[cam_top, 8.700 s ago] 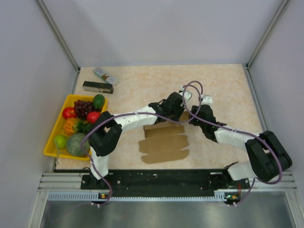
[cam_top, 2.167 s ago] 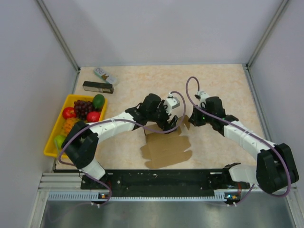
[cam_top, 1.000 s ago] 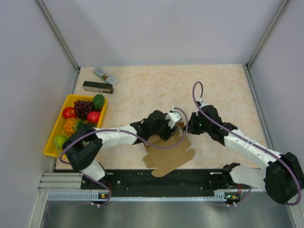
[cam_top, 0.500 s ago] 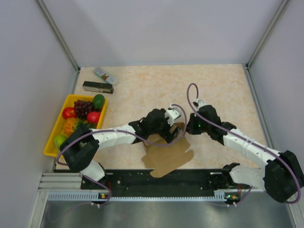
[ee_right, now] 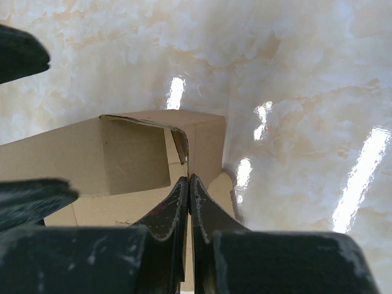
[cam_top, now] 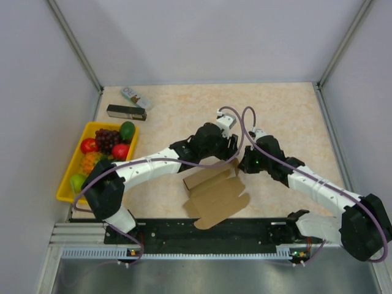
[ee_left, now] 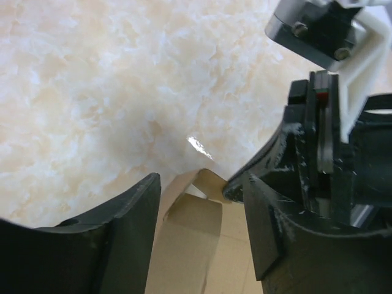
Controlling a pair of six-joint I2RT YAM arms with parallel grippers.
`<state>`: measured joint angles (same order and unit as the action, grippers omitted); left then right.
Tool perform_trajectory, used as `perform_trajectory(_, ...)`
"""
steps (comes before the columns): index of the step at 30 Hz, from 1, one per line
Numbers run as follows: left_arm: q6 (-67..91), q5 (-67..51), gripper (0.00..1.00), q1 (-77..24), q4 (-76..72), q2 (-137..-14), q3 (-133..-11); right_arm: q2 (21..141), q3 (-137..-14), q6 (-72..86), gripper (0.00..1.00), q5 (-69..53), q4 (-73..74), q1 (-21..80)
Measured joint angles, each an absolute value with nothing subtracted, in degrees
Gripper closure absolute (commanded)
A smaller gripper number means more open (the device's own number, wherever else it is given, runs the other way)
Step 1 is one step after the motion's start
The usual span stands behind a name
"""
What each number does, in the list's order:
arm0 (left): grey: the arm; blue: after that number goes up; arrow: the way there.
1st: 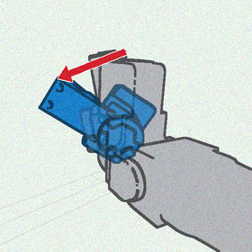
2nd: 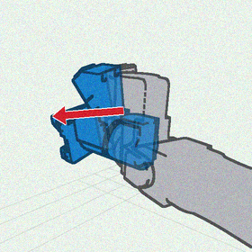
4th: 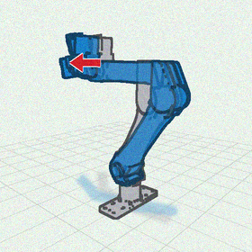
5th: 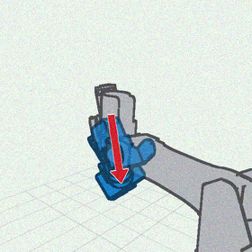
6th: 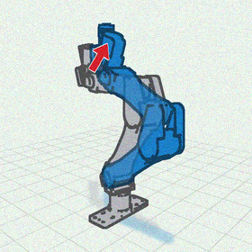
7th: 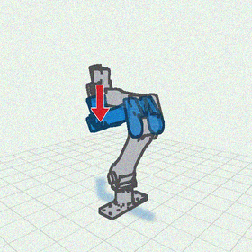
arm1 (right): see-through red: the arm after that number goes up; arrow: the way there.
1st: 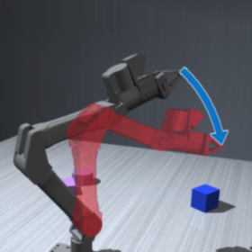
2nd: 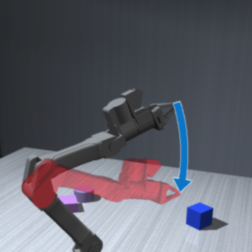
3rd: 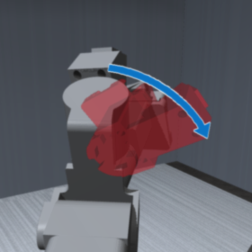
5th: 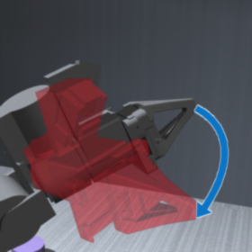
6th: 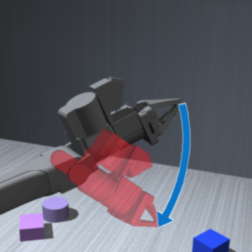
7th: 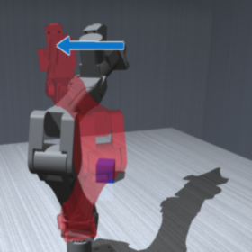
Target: Fold the paper box
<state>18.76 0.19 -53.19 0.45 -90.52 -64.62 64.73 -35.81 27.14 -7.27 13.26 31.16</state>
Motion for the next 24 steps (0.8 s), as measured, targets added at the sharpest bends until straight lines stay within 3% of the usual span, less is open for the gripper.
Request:
perform_trajectory(17,14.0,4.5,0.45,-54.9,11.5,-98.1,-71.3,64.6,-35.8,27.7,1.0,-7.3,13.3,31.2)
perform_trajectory(24,10.9,4.4,0.56,-55.6,15.8,-101.5,-73.8,64.5,-35.8,28.4,1.0,-7.4,13.3,31.1)
